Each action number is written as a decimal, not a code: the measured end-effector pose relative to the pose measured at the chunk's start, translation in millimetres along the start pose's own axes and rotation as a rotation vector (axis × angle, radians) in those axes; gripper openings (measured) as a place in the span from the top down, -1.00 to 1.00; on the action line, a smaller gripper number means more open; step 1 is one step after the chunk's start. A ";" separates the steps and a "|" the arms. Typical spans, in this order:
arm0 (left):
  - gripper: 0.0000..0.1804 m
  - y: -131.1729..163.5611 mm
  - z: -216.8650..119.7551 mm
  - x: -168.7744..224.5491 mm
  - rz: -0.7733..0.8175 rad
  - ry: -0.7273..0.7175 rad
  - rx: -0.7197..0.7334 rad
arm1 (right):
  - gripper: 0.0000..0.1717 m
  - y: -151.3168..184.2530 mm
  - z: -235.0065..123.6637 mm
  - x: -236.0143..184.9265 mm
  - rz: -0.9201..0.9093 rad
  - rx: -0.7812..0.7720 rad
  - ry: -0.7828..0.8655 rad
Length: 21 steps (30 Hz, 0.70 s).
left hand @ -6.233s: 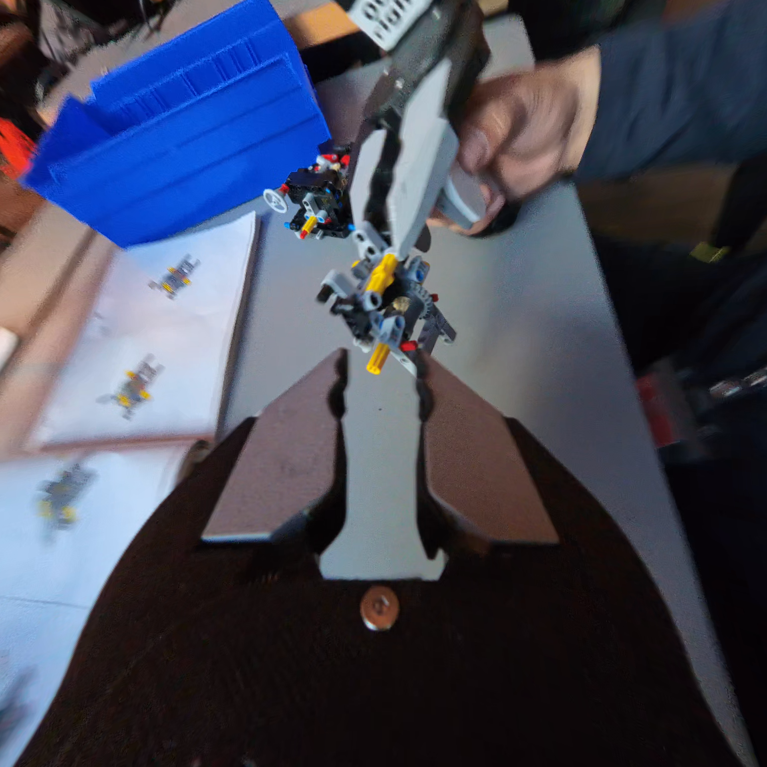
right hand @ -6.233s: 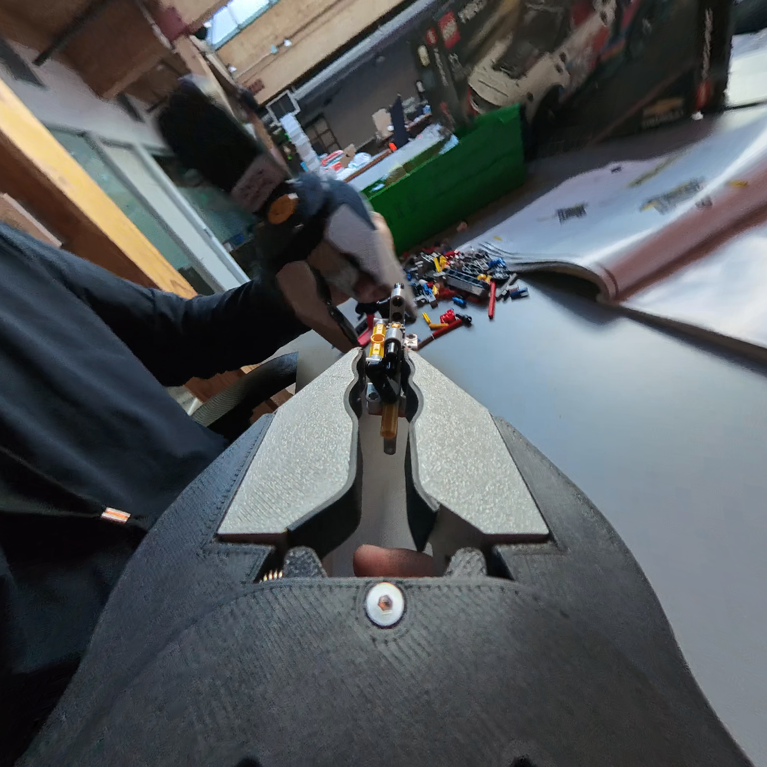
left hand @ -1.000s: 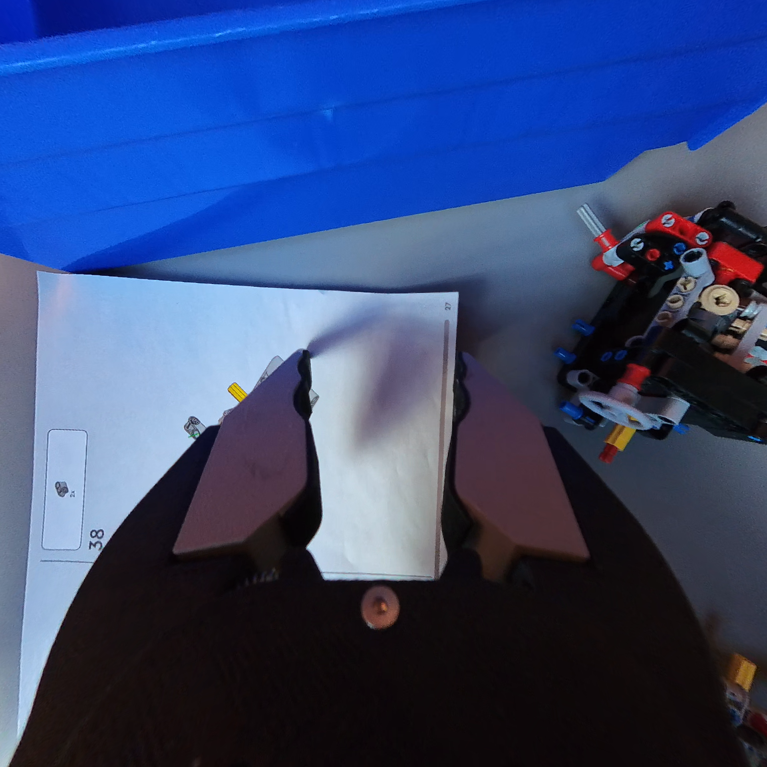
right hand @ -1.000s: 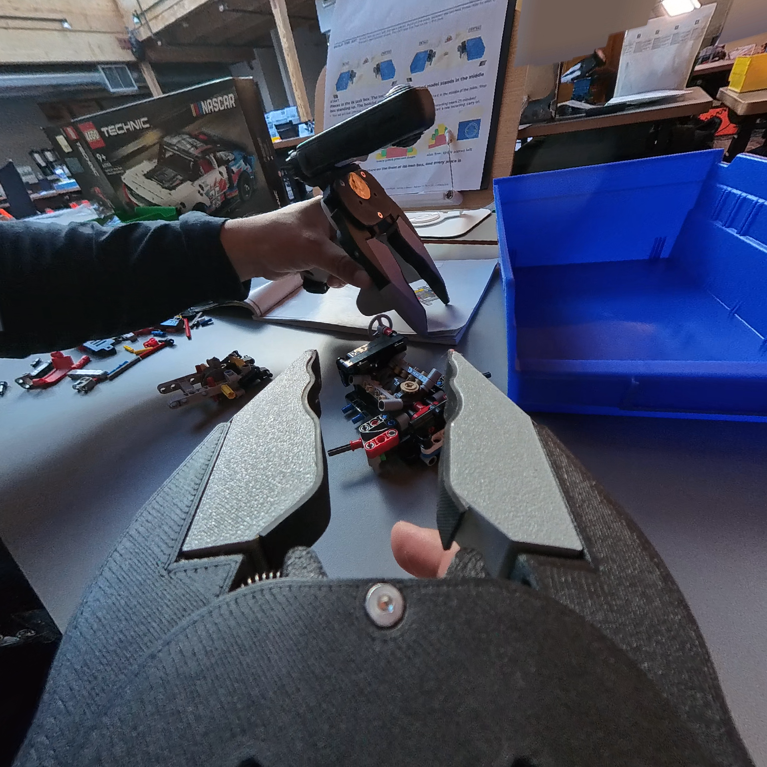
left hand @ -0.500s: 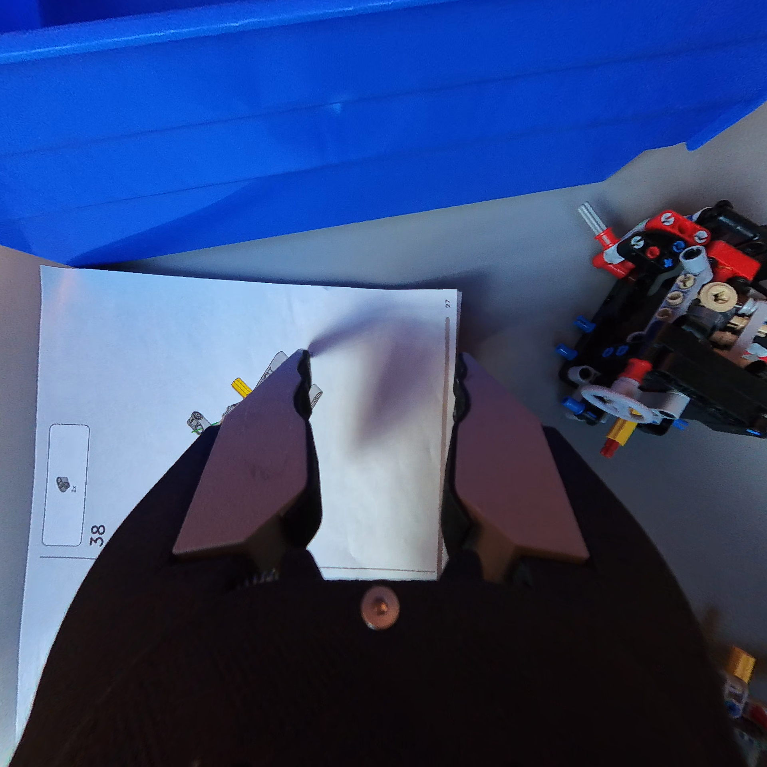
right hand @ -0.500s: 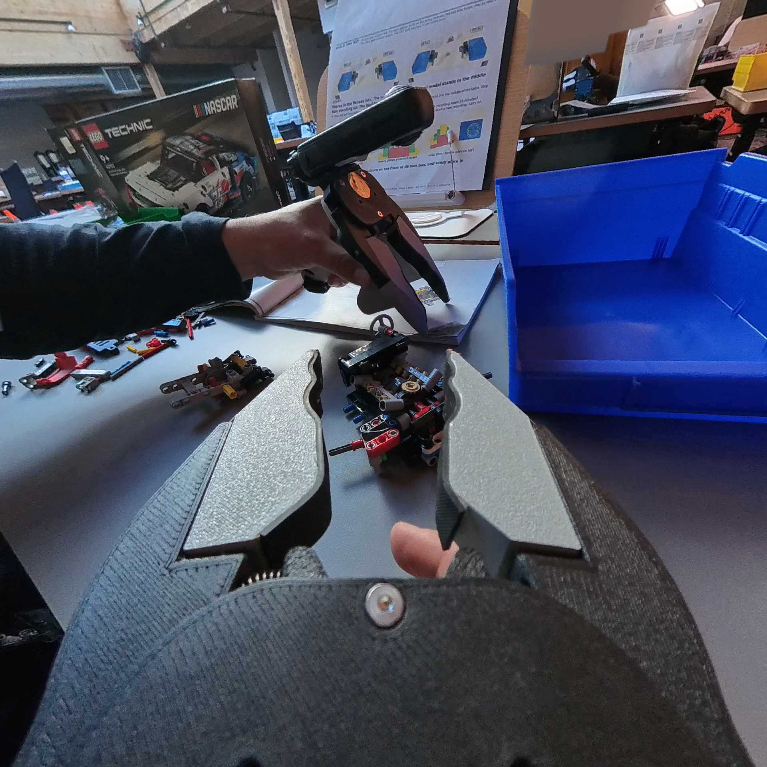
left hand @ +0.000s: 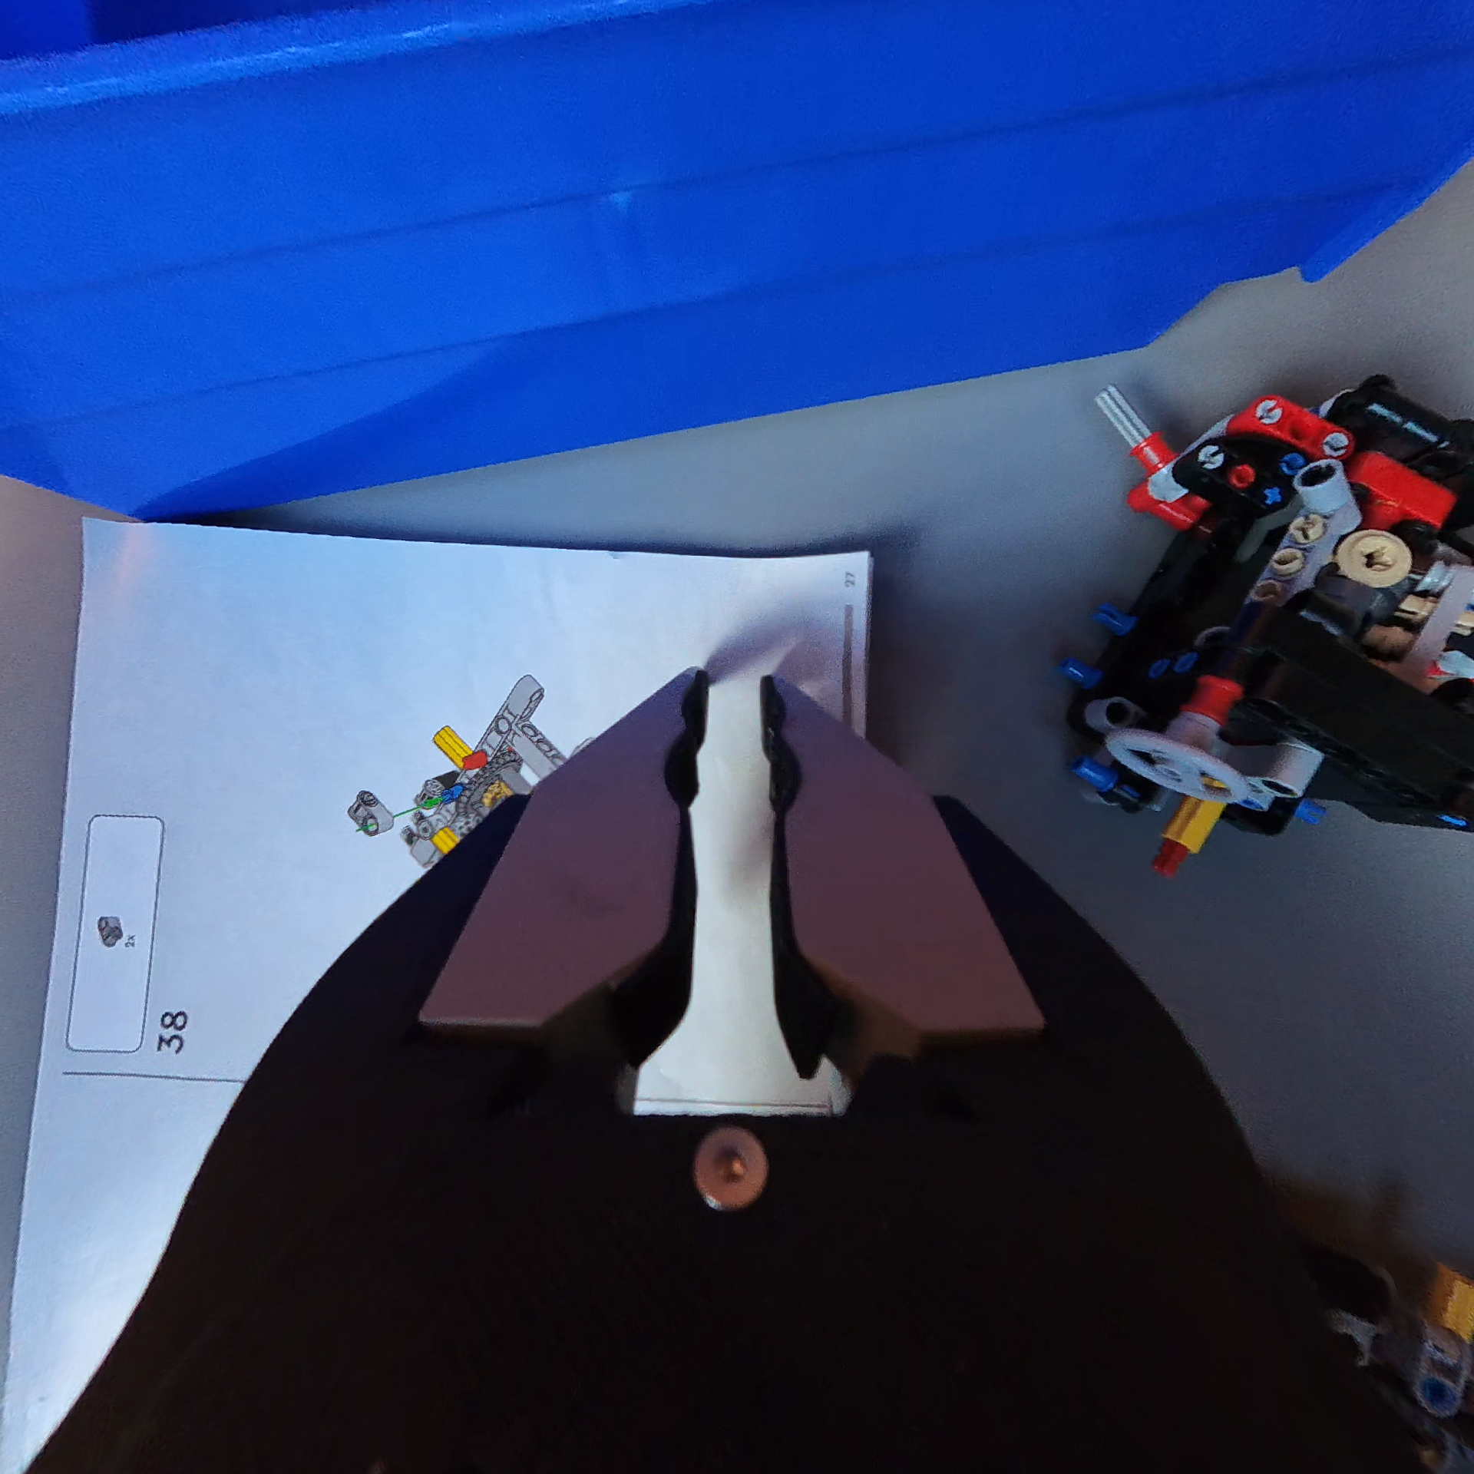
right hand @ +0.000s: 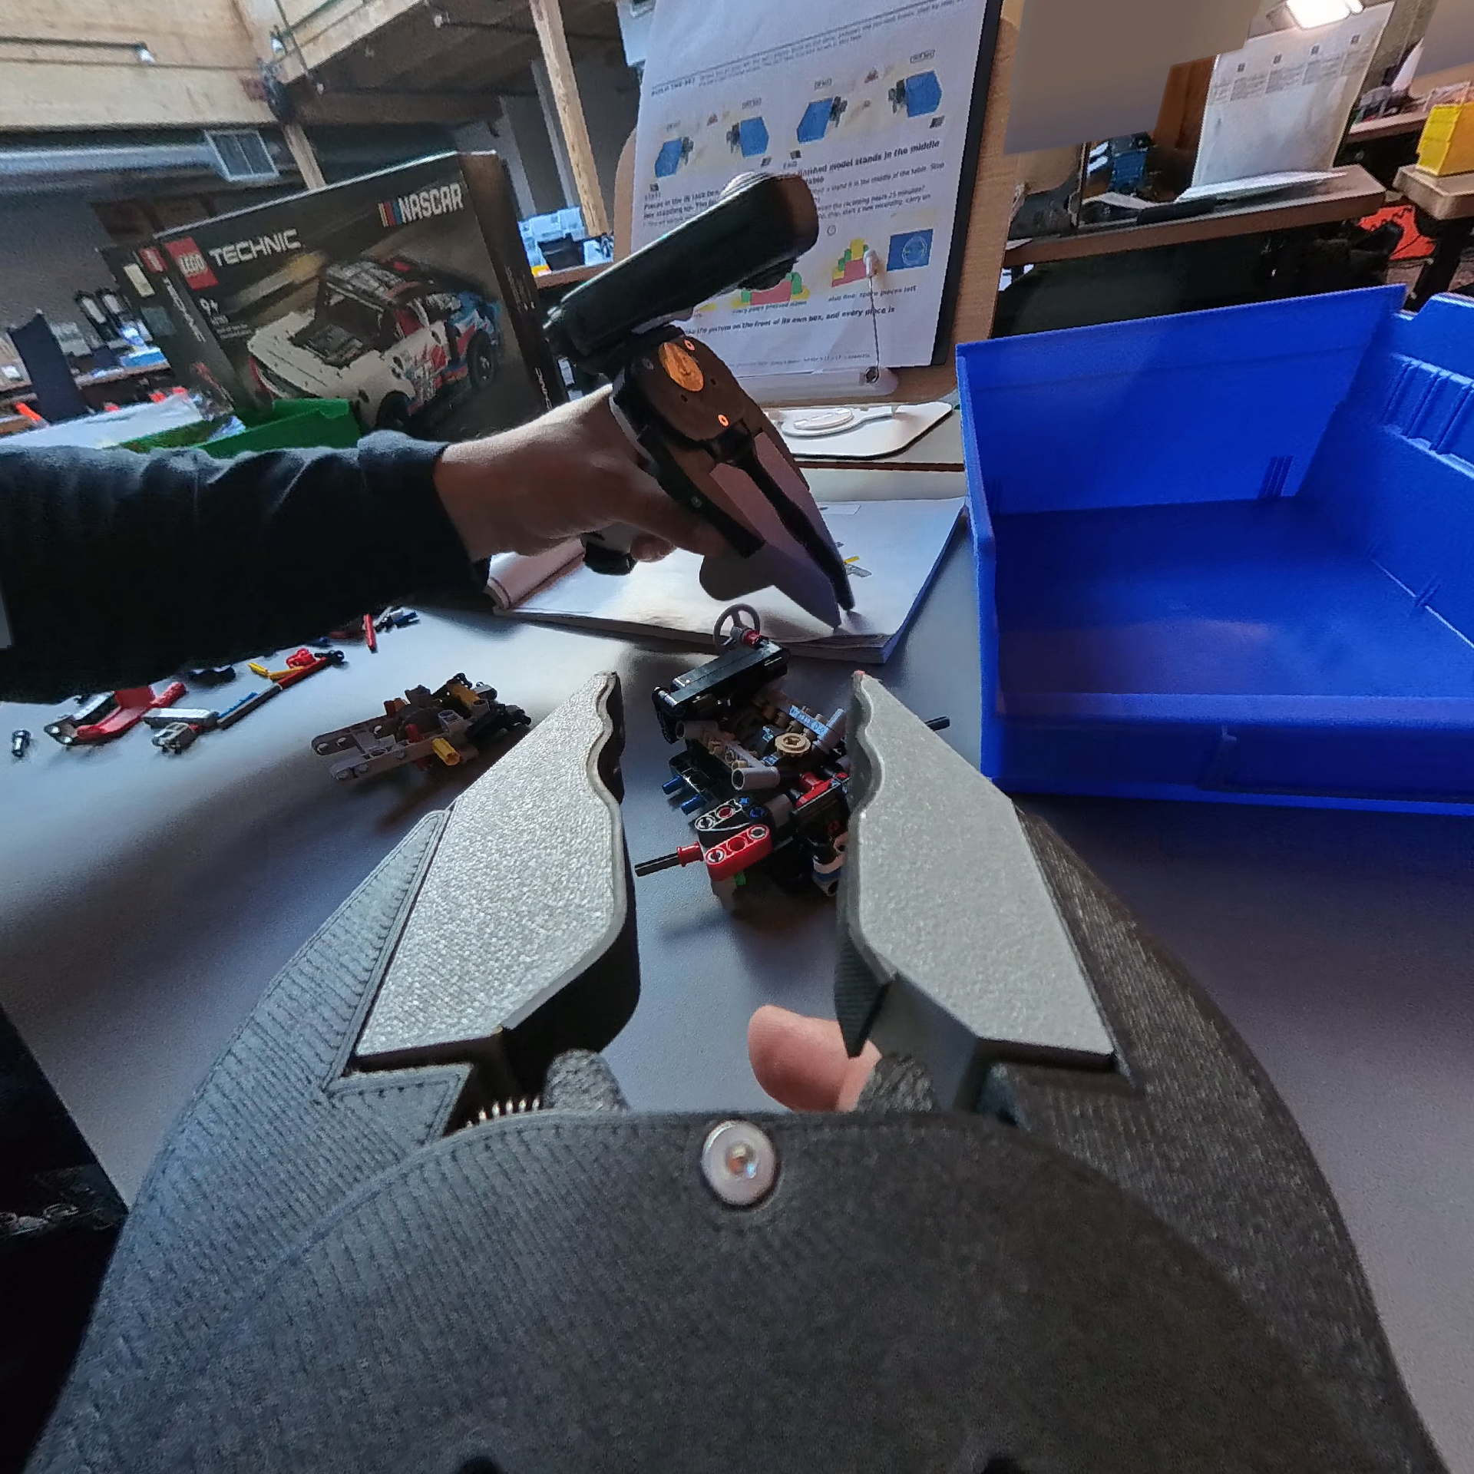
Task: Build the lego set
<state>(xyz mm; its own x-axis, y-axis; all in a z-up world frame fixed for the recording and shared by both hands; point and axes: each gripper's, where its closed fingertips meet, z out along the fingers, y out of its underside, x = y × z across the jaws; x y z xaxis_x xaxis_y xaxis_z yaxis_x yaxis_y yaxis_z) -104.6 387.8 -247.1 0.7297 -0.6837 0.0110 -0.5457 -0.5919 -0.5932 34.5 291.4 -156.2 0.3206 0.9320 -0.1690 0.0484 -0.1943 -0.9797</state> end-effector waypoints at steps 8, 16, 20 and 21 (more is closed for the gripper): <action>0.73 0.3 -1.9 9.9 0.008 0.008 0.007 | 0.40 -0.2 0.0 -1.1 0.000 0.001 -0.005; 0.55 -15.7 -12.7 19.6 0.015 0.043 0.056 | 0.41 -0.3 0.1 -1.8 0.001 0.002 -0.007; 0.63 -13.5 -4.5 17.4 0.076 -0.013 0.016 | 0.42 -0.3 0.2 -2.3 -0.001 0.002 -0.006; 0.63 -12.2 -1.8 17.3 0.081 -0.018 0.004 | 0.42 -0.4 0.1 -2.4 -0.001 0.003 -0.007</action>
<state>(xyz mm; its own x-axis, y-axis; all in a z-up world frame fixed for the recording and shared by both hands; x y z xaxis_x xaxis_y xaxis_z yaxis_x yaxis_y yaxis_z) -86.0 382.4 -238.2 0.6904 -0.7215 -0.0520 -0.6020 -0.5332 -0.5944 33.6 289.3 -155.4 0.3143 0.9341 -0.1692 0.0461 -0.1930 -0.9801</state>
